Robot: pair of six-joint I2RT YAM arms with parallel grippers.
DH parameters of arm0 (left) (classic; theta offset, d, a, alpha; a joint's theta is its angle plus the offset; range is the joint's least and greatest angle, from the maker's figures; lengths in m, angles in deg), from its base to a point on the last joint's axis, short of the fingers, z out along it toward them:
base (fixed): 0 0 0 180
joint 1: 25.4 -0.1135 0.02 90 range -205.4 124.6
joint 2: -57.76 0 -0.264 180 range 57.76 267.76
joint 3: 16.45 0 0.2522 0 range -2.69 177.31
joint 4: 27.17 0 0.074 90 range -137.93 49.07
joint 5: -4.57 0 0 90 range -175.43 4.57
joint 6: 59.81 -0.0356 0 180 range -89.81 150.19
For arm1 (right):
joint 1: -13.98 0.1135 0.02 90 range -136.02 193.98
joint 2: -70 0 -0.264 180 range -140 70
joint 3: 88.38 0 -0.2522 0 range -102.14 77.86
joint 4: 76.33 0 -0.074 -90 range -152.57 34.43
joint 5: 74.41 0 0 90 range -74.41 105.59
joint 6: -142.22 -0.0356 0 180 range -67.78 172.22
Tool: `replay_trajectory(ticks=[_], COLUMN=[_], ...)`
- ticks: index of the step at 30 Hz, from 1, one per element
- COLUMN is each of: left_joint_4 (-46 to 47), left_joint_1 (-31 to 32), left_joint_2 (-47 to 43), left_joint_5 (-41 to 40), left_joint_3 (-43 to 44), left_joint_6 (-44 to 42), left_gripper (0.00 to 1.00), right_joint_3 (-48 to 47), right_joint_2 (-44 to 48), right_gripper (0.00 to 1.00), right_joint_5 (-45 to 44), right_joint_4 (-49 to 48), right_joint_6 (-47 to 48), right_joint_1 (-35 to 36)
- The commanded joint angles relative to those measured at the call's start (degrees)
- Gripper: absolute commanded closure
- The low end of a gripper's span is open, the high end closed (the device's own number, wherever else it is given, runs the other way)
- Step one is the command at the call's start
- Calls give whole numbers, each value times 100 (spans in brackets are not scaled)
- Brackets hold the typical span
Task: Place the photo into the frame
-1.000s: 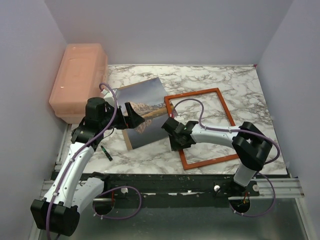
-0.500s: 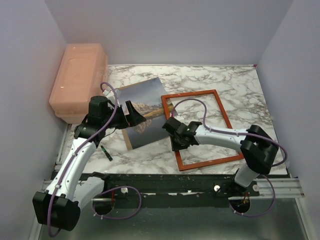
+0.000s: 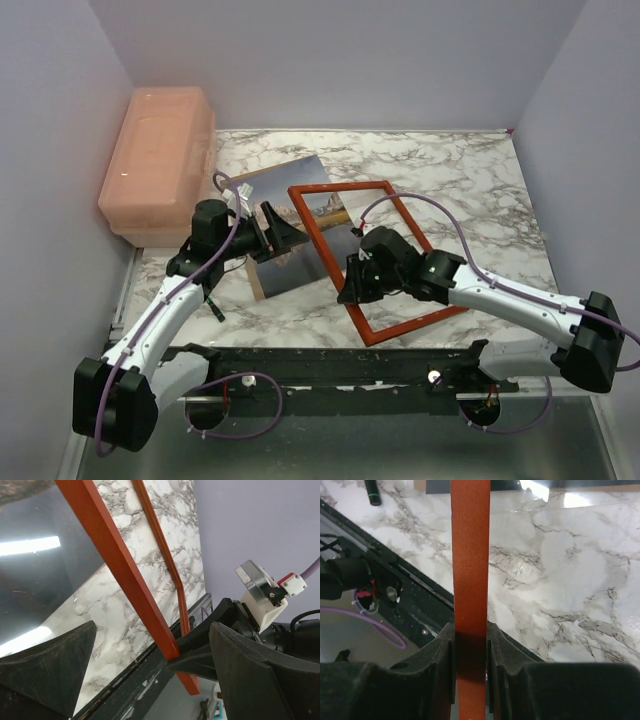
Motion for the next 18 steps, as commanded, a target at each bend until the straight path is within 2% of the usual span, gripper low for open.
replay_trajectory(ticks=[1, 8, 12, 16, 18], left_joint_4=[1123, 1354, 1746, 1855, 1890], left_joint_1=[235, 625, 814, 892, 911], left_joint_2=[293, 912, 1312, 1599, 1641], left_joint_5=[223, -292, -403, -489, -552], left_joint_3=[-252, -340, -398, -416, -459], left_joint_6=[788, 1010, 1213, 1327, 1353], left_gripper=[3, 8, 20, 39, 41], right_joint_3=[145, 258, 307, 318, 360], right_joint_2=[333, 501, 532, 577, 617], right_gripper=[99, 98, 98, 98, 97], right_joint_5=[586, 937, 981, 906, 902], right_joint_4=[-367, -446, -405, -369, -440], right_joint_6=[149, 187, 178, 145, 123], right_joint_1=[46, 47, 48, 55, 56])
